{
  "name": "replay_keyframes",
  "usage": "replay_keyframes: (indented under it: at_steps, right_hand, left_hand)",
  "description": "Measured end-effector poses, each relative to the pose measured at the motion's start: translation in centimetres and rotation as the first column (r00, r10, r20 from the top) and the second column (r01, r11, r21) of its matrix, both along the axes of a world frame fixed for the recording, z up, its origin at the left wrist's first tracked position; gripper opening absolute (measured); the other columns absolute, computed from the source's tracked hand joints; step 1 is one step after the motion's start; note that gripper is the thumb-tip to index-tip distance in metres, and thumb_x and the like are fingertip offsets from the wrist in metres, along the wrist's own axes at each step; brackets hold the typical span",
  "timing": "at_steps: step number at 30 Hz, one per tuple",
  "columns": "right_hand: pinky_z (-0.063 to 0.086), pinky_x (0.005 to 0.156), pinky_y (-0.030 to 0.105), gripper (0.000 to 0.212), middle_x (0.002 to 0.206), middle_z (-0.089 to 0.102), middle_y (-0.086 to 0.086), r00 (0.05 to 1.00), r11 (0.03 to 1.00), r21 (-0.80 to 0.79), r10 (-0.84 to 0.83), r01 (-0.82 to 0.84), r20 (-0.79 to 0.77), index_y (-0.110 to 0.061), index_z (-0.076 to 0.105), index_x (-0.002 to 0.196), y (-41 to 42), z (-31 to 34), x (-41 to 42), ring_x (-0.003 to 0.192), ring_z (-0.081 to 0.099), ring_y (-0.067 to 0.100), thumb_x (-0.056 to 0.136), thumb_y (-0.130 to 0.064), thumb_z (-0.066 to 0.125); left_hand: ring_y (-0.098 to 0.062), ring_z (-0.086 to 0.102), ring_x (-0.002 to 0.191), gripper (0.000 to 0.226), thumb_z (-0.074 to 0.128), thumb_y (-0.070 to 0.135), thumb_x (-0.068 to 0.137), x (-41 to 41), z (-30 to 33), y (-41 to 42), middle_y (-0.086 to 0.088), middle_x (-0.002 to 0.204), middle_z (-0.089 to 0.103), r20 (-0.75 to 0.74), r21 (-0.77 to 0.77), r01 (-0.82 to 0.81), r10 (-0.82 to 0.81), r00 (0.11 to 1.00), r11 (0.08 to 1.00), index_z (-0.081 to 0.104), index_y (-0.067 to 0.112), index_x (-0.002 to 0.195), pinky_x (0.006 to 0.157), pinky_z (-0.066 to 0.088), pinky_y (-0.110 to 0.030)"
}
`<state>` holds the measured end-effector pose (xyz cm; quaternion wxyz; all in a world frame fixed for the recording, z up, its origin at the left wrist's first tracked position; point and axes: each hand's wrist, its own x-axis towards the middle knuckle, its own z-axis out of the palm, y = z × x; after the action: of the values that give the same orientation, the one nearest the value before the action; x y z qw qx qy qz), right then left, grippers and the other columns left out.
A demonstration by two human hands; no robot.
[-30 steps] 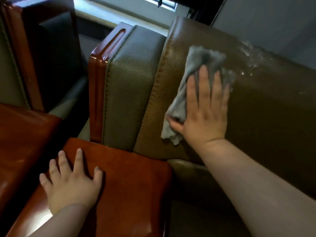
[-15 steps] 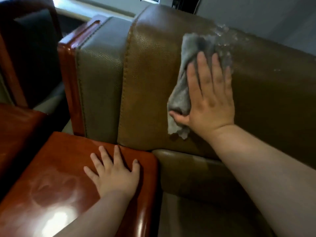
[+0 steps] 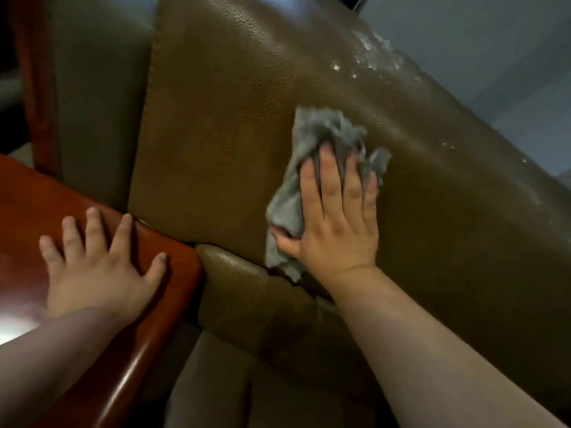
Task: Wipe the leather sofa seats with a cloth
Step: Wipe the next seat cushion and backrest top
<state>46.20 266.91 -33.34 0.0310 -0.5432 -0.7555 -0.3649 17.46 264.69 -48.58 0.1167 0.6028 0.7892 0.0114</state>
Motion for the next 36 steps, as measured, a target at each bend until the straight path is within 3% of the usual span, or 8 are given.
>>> replay_keyframes:
  at_steps: [6,18,23,26,28,30,33,36]
  right_hand:
    - [-0.016,0.125,0.053,0.123,0.171,-0.011,0.017,0.980,0.996,-0.078,-0.018,0.034,0.196,-0.009,-0.004,0.164,-2.2,-1.4,2.5,0.156,-0.018,0.041,0.084,-0.079,0.055]
    - [-0.010,0.127,0.054,0.123,0.173,-0.012,0.009,0.987,0.997,-0.072,0.006,0.006,0.160,-0.015,0.001,0.166,-2.7,1.1,3.8,0.158,-0.012,0.038,0.081,-0.073,0.068]
    - [-0.013,0.125,0.055,0.131,0.172,-0.006,0.015,0.959,0.977,-0.011,-0.210,0.212,-0.192,-0.014,-0.008,0.165,-1.3,5.7,3.4,0.156,-0.014,0.040,0.075,-0.078,0.064]
    - [-0.016,0.125,0.053,0.134,0.171,-0.019,0.013,0.922,0.957,-0.030,-0.285,0.288,-0.262,-0.011,-0.004,0.165,-3.3,1.3,3.7,0.156,-0.020,0.036,0.073,-0.074,0.070]
    - [-0.015,0.126,0.052,0.131,0.170,-0.022,0.012,0.904,0.942,-0.071,-0.335,0.328,-0.265,-0.010,0.012,0.163,-5.3,-2.2,4.0,0.157,-0.018,0.036,0.068,-0.071,0.079]
    - [-0.017,0.125,0.051,0.128,0.171,-0.019,0.011,0.873,0.927,-0.062,-0.369,0.369,-0.319,-0.011,0.017,0.160,-5.5,-2.8,3.5,0.157,-0.016,0.036,0.066,-0.070,0.081]
    - [-0.014,0.125,0.056,0.126,0.169,-0.024,0.015,0.710,0.853,-0.018,-0.446,0.521,-0.545,-0.014,-0.002,0.163,-2.5,1.5,1.5,0.155,-0.023,0.039,0.075,-0.078,0.062]
    - [-0.004,0.126,0.061,0.113,0.171,-0.006,0.022,0.516,0.776,0.050,-0.369,0.629,-0.773,-0.013,0.002,0.165,0.1,5.4,0.2,0.157,-0.009,0.044,0.084,-0.080,0.044]
  left_hand:
    - [-0.041,0.001,0.160,0.101,0.008,0.090,0.086,-0.4,-0.2,0.0,-0.014,0.175,0.003,-0.012,0.036,0.055,-0.054,0.998,0.998,0.008,0.032,0.168,0.127,0.001,-0.060]
    - [-0.038,-0.006,0.160,0.102,0.014,0.092,0.081,0.1,1.6,0.6,-0.009,0.176,-0.005,0.019,-0.088,0.041,-0.040,0.999,0.995,0.004,0.037,0.167,0.128,-0.002,-0.056]
    - [-0.032,-0.015,0.161,0.101,0.020,0.088,0.088,-0.4,4.0,-0.5,-0.007,0.175,-0.017,0.137,-0.213,0.088,-0.059,0.989,0.973,-0.006,0.033,0.168,0.129,-0.004,-0.054]
    - [-0.026,0.009,0.162,0.113,0.021,0.101,0.069,0.6,8.2,-2.8,-0.001,0.175,0.014,0.342,-0.185,0.238,-0.165,0.925,0.953,0.032,0.037,0.162,0.130,0.014,-0.046]
    - [-0.011,0.031,0.154,0.085,0.032,0.096,0.074,2.5,13.8,-2.9,0.017,0.158,0.045,0.426,0.042,0.569,-0.529,0.734,0.821,0.054,0.048,0.141,0.125,0.025,-0.029]
    - [-0.009,0.045,0.145,0.056,0.045,0.072,0.092,5.0,20.4,0.6,0.018,0.146,0.056,0.159,0.339,0.826,-0.893,0.420,0.449,0.062,0.042,0.136,0.122,0.036,-0.035]
    - [-0.035,0.048,0.142,0.067,0.051,0.057,0.094,9.0,28.9,9.1,-0.008,0.153,0.052,-0.374,0.450,0.893,-0.903,0.210,0.021,0.055,0.018,0.149,0.117,0.039,-0.056]
    - [-0.042,0.028,0.154,0.091,0.040,0.071,0.095,13.0,32.5,14.5,-0.015,0.169,0.027,-0.513,0.252,0.968,-0.850,0.120,-0.015,0.027,0.015,0.165,0.122,0.029,-0.064]
